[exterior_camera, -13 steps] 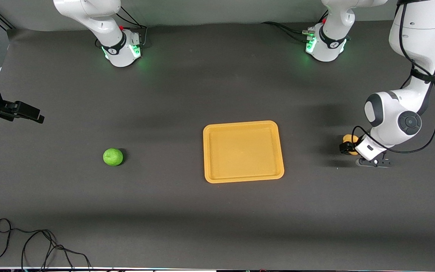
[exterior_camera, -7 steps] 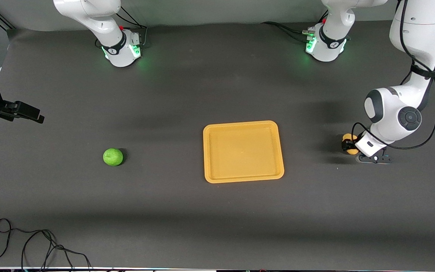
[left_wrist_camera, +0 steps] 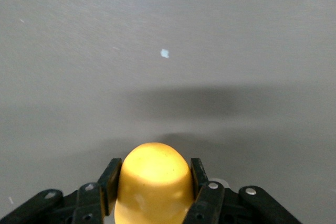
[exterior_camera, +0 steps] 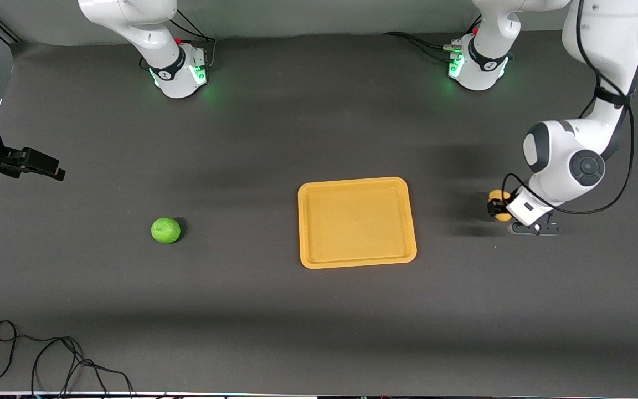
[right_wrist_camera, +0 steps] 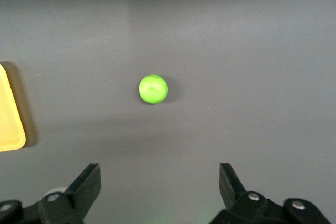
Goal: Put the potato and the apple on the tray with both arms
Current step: 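Carry the potato with the left gripper over the yellow tray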
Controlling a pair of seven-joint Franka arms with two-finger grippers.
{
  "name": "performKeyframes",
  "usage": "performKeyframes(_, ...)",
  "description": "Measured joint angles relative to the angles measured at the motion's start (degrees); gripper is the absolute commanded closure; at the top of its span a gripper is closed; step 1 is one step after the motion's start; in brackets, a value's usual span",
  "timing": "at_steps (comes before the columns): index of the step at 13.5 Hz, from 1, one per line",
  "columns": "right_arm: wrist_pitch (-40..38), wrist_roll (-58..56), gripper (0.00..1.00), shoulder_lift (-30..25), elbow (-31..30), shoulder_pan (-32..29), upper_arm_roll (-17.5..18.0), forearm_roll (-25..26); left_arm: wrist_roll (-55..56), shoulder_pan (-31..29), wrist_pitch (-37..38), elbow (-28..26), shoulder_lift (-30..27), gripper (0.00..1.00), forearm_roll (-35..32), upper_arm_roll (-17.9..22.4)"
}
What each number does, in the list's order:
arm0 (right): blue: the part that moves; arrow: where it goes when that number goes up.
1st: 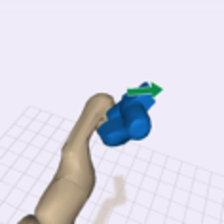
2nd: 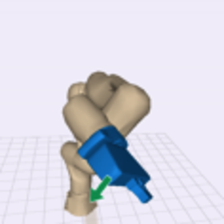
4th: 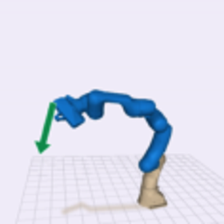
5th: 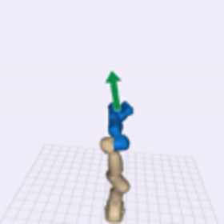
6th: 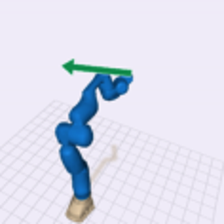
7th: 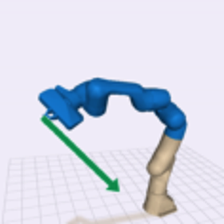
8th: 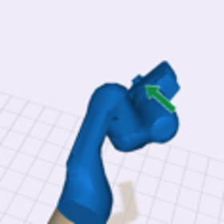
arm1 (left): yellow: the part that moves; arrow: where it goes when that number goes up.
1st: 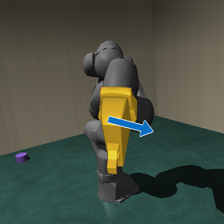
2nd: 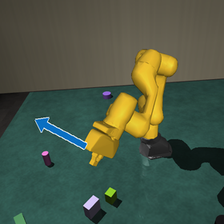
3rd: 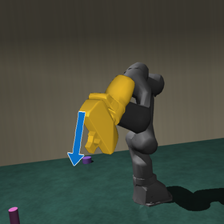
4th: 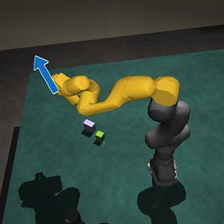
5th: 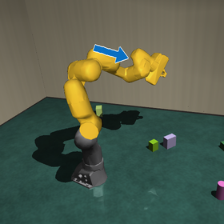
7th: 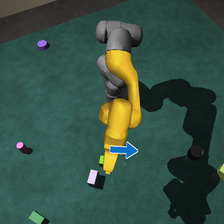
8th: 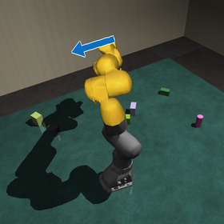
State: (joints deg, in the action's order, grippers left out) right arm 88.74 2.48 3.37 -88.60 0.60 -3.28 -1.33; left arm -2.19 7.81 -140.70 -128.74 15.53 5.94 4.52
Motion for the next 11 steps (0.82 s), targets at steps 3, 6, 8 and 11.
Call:
performKeyframes(3,0.00,-0.80,0.00,-0.01,0.08,0.00,0.00,0.00,9.97,5.63,8.78,2.12,-5.15,0.66,0.07,-0.15)
performKeyframes(6,0.00,-1.12,0.00,-0.23,0.24,0.01,0.02,0.00,22.88,13.44,9.19,3.35,-5.87,0.66,0.15,-0.30)
performKeyframes(8,0.00,-1.14,0.00,-0.37,0.35,0.02,0.03,0.00,31.78,19.16,7.58,4.03,-4.60,0.66,0.22,-0.39)
performKeyframes(11,0.01,-1.15,0.00,-0.38,0.40,0.01,0.00,0.00,41.97,26.05,3.22,6.34,-0.72,0.65,1.96,-0.65)
